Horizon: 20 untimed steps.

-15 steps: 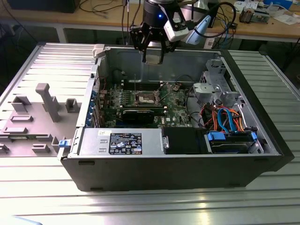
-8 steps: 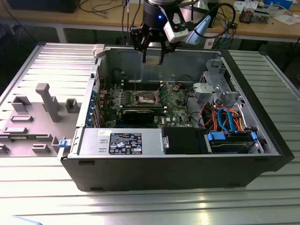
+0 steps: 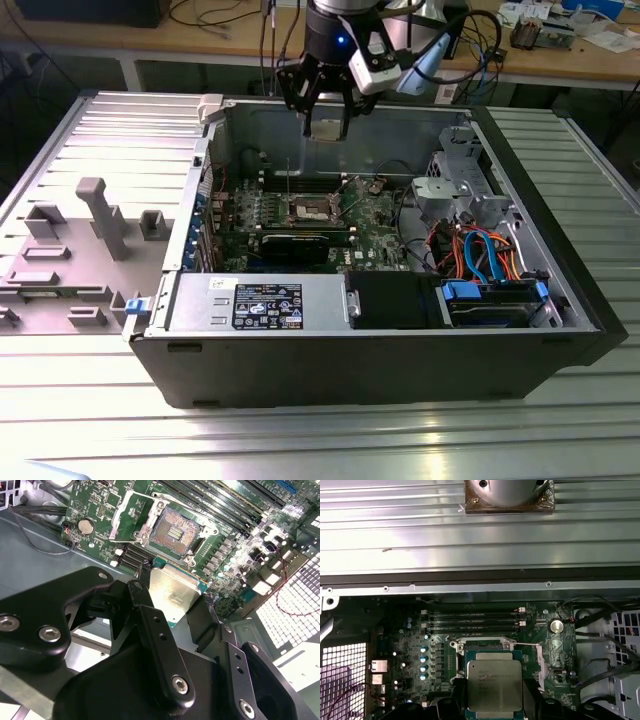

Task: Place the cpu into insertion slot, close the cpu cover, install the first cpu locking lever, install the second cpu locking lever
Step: 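Place the cpu into insertion slot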

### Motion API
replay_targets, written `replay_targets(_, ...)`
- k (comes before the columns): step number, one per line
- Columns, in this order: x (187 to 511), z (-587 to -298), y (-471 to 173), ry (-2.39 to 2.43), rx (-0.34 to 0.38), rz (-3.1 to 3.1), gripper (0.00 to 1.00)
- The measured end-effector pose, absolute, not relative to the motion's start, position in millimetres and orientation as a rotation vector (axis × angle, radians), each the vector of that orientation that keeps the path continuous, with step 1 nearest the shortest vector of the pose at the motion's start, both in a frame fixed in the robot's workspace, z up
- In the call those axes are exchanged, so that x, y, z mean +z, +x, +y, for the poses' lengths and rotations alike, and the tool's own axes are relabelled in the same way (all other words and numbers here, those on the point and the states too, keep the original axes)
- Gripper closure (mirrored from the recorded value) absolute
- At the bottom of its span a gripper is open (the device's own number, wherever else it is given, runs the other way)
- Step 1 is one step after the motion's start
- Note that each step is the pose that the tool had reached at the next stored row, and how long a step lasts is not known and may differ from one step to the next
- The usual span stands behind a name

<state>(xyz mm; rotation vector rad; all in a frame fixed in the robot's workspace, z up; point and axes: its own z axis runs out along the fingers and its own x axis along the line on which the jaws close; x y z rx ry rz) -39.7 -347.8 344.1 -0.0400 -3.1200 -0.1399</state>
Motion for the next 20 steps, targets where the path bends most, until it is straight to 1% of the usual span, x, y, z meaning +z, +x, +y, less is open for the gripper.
replay_targets(20,337.0,-349.7,-39.7,-0.04,-0.14,-3.12,0.46)
